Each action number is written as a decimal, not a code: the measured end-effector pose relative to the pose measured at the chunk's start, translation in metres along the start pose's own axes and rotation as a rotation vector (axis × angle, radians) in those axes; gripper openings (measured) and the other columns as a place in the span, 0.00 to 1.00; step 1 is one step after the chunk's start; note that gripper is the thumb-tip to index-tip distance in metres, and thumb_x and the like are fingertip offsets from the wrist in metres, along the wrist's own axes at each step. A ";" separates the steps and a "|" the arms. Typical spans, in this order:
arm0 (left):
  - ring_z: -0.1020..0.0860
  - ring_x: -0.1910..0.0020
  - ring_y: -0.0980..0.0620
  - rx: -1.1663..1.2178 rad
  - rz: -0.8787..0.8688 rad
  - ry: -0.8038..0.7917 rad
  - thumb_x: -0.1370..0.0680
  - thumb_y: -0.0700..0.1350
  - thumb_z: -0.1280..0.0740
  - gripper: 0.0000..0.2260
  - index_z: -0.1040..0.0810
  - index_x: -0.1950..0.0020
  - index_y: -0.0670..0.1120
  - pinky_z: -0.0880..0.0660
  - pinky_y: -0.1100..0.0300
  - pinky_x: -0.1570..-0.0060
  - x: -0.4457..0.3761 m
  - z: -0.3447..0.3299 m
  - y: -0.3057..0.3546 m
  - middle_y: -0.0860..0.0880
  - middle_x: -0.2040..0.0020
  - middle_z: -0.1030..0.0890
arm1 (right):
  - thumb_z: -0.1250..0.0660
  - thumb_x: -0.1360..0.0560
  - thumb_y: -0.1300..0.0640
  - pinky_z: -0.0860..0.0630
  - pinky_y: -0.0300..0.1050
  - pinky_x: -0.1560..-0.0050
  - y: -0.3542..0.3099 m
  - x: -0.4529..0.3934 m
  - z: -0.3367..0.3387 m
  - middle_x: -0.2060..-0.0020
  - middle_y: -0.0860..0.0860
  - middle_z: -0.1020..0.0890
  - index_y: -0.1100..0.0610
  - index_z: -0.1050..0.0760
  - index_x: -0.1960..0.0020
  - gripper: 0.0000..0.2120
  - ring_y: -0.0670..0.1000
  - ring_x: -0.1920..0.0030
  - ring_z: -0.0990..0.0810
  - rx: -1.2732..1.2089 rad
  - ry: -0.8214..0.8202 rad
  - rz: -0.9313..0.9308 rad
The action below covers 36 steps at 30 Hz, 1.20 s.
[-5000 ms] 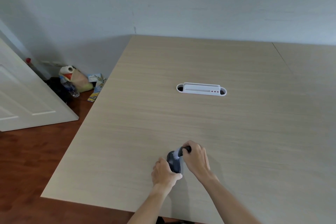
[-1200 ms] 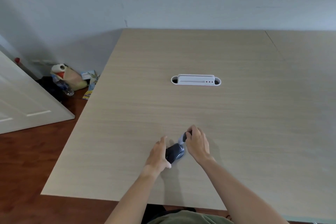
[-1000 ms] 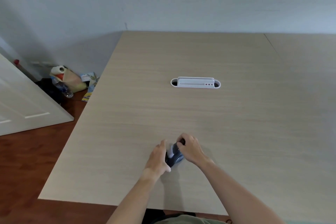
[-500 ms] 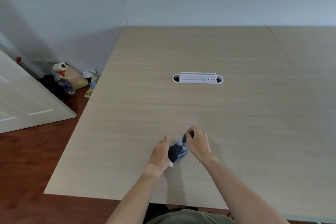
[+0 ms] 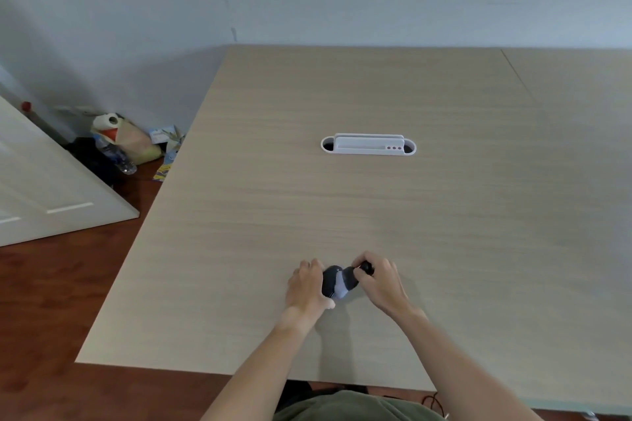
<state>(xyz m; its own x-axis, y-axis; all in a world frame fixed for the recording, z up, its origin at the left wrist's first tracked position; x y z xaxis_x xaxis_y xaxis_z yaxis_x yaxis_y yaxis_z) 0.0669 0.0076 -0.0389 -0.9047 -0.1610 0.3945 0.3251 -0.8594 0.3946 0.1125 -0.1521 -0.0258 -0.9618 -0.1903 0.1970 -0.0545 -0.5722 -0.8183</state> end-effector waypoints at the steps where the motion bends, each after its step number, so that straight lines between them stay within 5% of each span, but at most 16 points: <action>1: 0.26 0.44 0.44 -0.009 -0.002 -0.004 0.38 0.46 0.22 0.30 0.30 0.41 0.45 0.27 0.54 0.47 -0.001 0.001 0.001 0.46 0.43 0.27 | 0.37 0.29 0.67 0.30 0.39 0.66 0.003 0.000 -0.001 0.68 0.47 0.21 0.56 0.22 0.60 0.09 0.45 0.67 0.27 0.024 -0.002 -0.014; 6: 0.26 0.45 0.44 -0.040 -0.010 0.007 0.38 0.46 0.22 0.30 0.31 0.41 0.44 0.27 0.55 0.49 0.000 -0.001 0.001 0.46 0.43 0.27 | 0.38 0.27 0.66 0.29 0.39 0.63 0.012 0.003 0.017 0.63 0.47 0.20 0.55 0.24 0.58 0.08 0.47 0.61 0.24 -0.012 0.221 -0.081; 11: 0.26 0.44 0.45 -0.009 -0.027 0.030 0.37 0.46 0.23 0.28 0.30 0.41 0.45 0.28 0.56 0.47 0.000 -0.003 -0.002 0.47 0.44 0.27 | 0.36 0.27 0.66 0.32 0.35 0.65 0.002 0.004 0.002 0.66 0.47 0.20 0.56 0.23 0.59 0.07 0.44 0.65 0.25 -0.047 0.057 -0.018; 16: 0.28 0.43 0.46 0.012 -0.028 0.082 0.36 0.47 0.25 0.26 0.28 0.40 0.50 0.31 0.57 0.44 0.004 -0.002 -0.012 0.49 0.44 0.28 | 0.37 0.24 0.63 0.31 0.38 0.63 0.002 0.005 0.015 0.62 0.46 0.19 0.55 0.25 0.56 0.05 0.47 0.61 0.23 -0.059 0.267 -0.094; 22: 0.29 0.45 0.48 0.240 0.124 0.219 0.34 0.49 0.27 0.24 0.29 0.41 0.52 0.29 0.56 0.44 0.021 -0.005 -0.028 0.51 0.48 0.29 | 0.35 0.27 0.65 0.29 0.35 0.64 -0.010 0.002 -0.010 0.65 0.47 0.19 0.57 0.22 0.59 0.05 0.44 0.64 0.24 -0.039 -0.013 -0.027; 24: 0.29 0.46 0.48 0.271 0.115 0.205 0.34 0.49 0.27 0.23 0.29 0.41 0.52 0.29 0.55 0.44 0.021 -0.007 -0.030 0.51 0.48 0.29 | 0.36 0.26 0.64 0.28 0.43 0.61 -0.002 0.000 -0.006 0.62 0.48 0.19 0.57 0.23 0.56 0.05 0.49 0.61 0.23 0.022 0.064 -0.081; 27: 0.28 0.47 0.49 0.288 0.108 0.159 0.36 0.48 0.26 0.24 0.28 0.42 0.52 0.28 0.55 0.45 0.017 -0.005 -0.032 0.51 0.49 0.29 | 0.37 0.27 0.66 0.31 0.43 0.62 0.006 0.000 0.009 0.63 0.49 0.20 0.58 0.24 0.57 0.05 0.50 0.60 0.24 -0.004 0.195 -0.117; 32: 0.26 0.50 0.49 0.324 0.115 0.125 0.38 0.45 0.24 0.23 0.27 0.46 0.50 0.25 0.54 0.48 0.011 -0.005 -0.033 0.51 0.49 0.30 | 0.35 0.31 0.67 0.31 0.35 0.66 0.002 0.004 -0.004 0.68 0.48 0.20 0.56 0.23 0.63 0.07 0.44 0.67 0.26 -0.036 -0.060 -0.058; 36: 0.26 0.48 0.48 0.342 0.106 0.103 0.40 0.44 0.23 0.26 0.26 0.44 0.49 0.25 0.54 0.46 0.008 -0.005 -0.034 0.50 0.48 0.29 | 0.36 0.28 0.67 0.30 0.40 0.63 0.009 0.000 0.006 0.63 0.47 0.20 0.55 0.25 0.59 0.07 0.48 0.60 0.24 0.022 0.140 -0.099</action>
<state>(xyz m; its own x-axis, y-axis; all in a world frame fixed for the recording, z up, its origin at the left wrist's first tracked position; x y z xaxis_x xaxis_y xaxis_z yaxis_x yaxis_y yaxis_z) 0.0473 0.0330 -0.0538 -0.8782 -0.3038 0.3694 0.4763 -0.6259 0.6176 0.1133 -0.1622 -0.0303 -0.9802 -0.0200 0.1972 -0.1459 -0.6003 -0.7864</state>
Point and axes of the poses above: each hand's wrist, its own x-axis away from the middle knuckle, its own z-axis out of the back of the hand, y = z × x, the point moved 7 cm from there along -x, towards the middle knuckle
